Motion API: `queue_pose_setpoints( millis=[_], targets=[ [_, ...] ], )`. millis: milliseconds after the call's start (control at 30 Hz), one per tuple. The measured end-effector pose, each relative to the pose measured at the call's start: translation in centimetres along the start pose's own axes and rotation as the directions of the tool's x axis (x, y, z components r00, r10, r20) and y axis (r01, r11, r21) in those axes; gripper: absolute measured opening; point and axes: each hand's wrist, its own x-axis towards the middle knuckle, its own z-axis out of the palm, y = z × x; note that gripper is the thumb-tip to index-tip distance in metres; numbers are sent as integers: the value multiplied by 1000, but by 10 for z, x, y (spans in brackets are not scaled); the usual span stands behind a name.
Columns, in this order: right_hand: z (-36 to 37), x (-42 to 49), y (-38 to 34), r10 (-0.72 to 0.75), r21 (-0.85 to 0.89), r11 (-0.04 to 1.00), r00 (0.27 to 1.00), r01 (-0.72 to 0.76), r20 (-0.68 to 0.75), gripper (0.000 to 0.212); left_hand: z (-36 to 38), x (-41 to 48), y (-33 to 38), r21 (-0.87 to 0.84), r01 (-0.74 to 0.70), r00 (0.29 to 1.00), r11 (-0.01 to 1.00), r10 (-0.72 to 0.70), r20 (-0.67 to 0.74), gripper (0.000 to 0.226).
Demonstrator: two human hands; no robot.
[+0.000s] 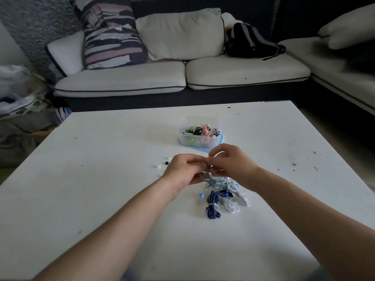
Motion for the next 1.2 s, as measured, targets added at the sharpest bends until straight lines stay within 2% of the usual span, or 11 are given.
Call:
queue_pose_setpoints(
  millis=[67, 167, 200, 300, 400, 500, 567, 633, 867, 1200],
  targets=[
    [2, 0, 1, -7, -132, 991, 1000, 7, -3, 19, 0, -2, -3, -2, -11, 1000, 1000, 11, -21, 20],
    [3, 0, 2, -15, -204, 979, 1000, 14, 0, 7, 1, -1, -9, -16, -12, 997, 1000, 10, -74, 14],
    [3, 1, 3, -4, -194, 981, 1000, 4, -2, 4, 2, 1, -12, -38, -9, 997, 999, 5, -81, 12],
    [3, 4, 8, 43, -98, 994, 999, -42, 13, 14, 1, 8, -12, -58, 15, 997, 998, -20, -80, 8],
    [3, 10, 16, 74, 37, 996, 996, -76, 48, 17, -19, 21, -9, 100, 0, 991, 995, 14, -134, 16],
    [2, 18, 21, 78, 113, 990, 996, -83, 48, 19, -66, 38, -17, 432, 26, 966, 901, 90, -244, 20],
    [0, 24, 24, 86, 169, 981, 995, -95, 60, 20, -97, 44, -28, 621, 106, 953, 777, 100, -287, 26],
    [0, 28, 25, 107, 234, 964, 989, -128, 103, 18, -115, 48, -38, 728, 159, 945, 667, 111, -308, 31],
    [8, 32, 38, 113, 199, 970, 985, -138, 133, 14, -107, 64, -62, 810, 118, 978, 575, 74, -196, 22],
    [15, 26, 38, 90, 164, 981, 993, -101, 71, 10, -102, 65, -72, 869, 145, 962, 474, 137, -235, 21]
  ],
)
